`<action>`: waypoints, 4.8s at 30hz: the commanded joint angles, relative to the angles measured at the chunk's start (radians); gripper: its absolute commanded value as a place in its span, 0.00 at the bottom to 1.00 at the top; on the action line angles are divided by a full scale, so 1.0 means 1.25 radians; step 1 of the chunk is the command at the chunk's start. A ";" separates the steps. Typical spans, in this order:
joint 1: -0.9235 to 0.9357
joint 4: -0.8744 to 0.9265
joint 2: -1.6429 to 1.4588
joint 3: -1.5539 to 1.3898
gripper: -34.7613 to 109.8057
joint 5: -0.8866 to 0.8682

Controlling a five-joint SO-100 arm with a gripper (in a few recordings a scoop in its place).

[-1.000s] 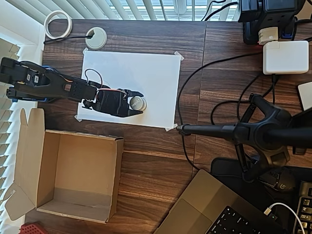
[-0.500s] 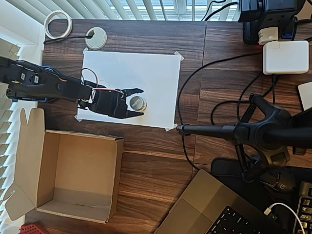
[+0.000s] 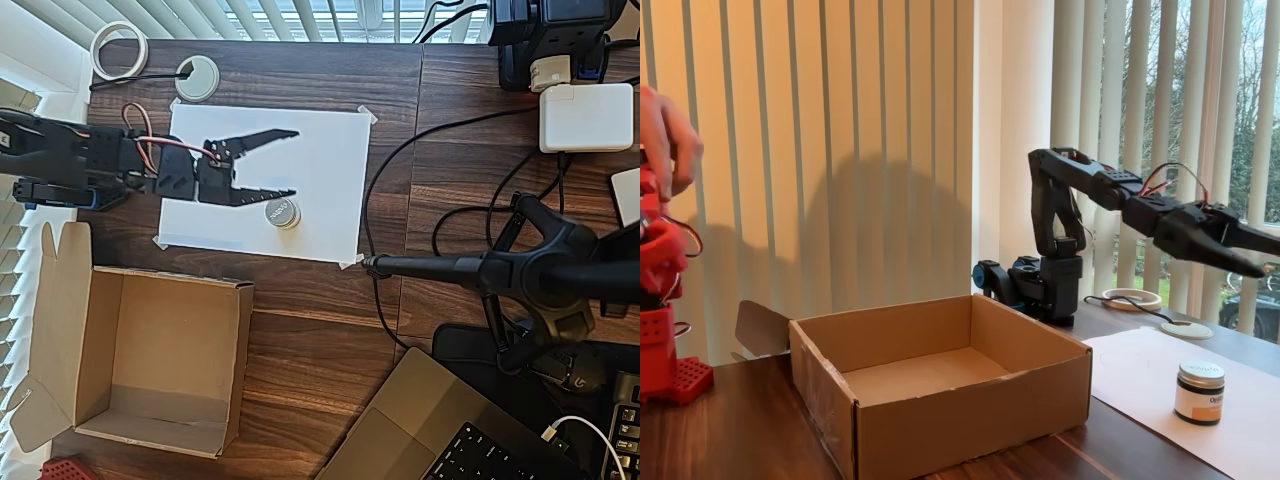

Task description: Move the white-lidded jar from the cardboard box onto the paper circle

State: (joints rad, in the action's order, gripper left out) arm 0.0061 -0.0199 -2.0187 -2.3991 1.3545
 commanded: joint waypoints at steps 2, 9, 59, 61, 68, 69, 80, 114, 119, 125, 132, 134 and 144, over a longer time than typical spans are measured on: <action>-0.037 0.121 -0.239 -0.082 0.49 -0.206; -0.048 0.269 -0.528 -0.250 0.47 -0.676; -0.001 1.060 -1.118 -0.503 0.24 -0.942; 0.002 1.060 -1.118 -0.503 0.24 -0.946; 0.004 1.060 -1.118 -0.503 0.24 -0.946; 0.004 1.060 -1.118 -0.503 0.25 -0.946; 0.004 1.060 -1.118 -0.503 0.24 -0.946; 0.004 1.060 -1.118 -0.503 0.24 -0.946; 0.004 1.060 -1.118 -0.503 0.24 -0.946; 0.004 1.060 -1.118 -0.503 0.24 -0.946; 0.004 1.060 -1.118 -0.503 0.24 -0.946; 0.004 1.060 -1.118 -0.503 0.24 -0.946; 0.004 1.060 -1.118 -0.503 0.24 -0.946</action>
State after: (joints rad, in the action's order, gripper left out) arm -0.0015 1.2747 -3.3517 -3.0756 0.1580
